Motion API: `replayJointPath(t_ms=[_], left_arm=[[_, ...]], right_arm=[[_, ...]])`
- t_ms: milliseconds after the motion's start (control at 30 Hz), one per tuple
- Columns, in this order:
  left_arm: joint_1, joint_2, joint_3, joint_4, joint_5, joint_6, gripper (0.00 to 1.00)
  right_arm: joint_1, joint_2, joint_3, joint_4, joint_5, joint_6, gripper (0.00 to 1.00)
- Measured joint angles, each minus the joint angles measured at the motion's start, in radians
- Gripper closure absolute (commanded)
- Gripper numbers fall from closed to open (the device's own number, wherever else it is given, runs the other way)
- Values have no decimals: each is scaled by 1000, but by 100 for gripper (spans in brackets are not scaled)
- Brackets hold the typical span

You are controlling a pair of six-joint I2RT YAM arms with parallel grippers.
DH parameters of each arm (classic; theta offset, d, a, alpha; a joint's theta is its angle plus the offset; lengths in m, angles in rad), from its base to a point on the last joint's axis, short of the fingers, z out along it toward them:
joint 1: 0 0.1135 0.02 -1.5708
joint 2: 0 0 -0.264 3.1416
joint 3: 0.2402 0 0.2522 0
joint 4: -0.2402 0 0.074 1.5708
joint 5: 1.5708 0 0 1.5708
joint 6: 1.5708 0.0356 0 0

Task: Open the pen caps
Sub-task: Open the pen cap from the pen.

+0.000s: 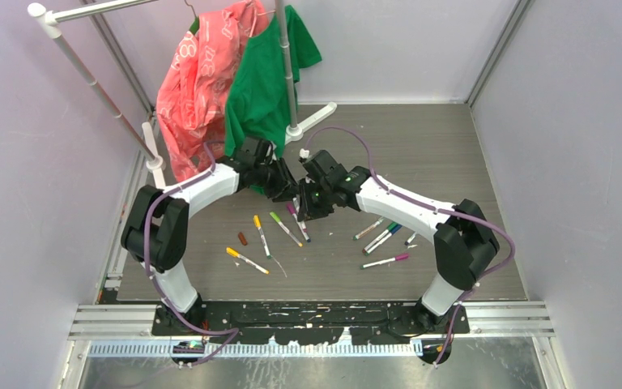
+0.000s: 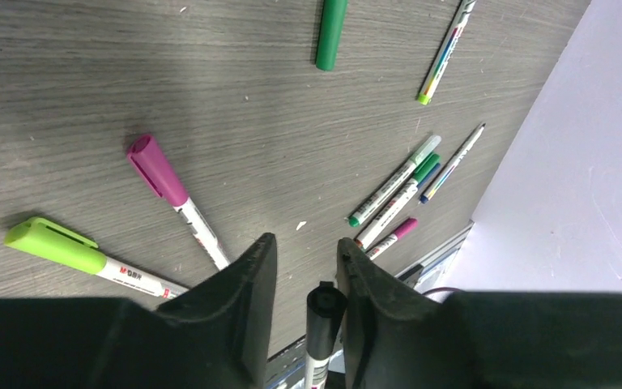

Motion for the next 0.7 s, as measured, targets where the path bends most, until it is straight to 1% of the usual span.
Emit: replayJointPath(t_ms=[67, 167, 300, 333, 367, 433, 500, 567, 700], left_arm=[[-2, 3, 3, 0, -2, -6, 79], [-6, 6, 10, 0, -4, -13, 99], [-8, 7, 14, 0, -5, -9, 100], [-8, 7, 15, 0, -5, -9, 100], [-9, 7, 15, 1, -5, -9, 100], [-10, 7, 15, 4, -2, -11, 100], [-10, 7, 13, 15, 5, -14, 100], [-10, 7, 8, 34, 13, -21, 100], [-8, 7, -8, 74, 23, -41, 100]], right_arm=[[0, -7, 0, -1, -1, 0, 99], [0, -9, 0, -1, -3, 0, 99], [0, -10, 0, -5, -3, 0, 99], [0, -11, 0, -5, -3, 0, 96], [0, -11, 0, -5, -3, 0, 92], [0, -13, 0, -4, -4, 0, 79], [0, -14, 0, 0, -4, -1, 71], [-2, -14, 0, 5, -7, 1, 69], [-8, -14, -1, 19, -23, 1, 67]])
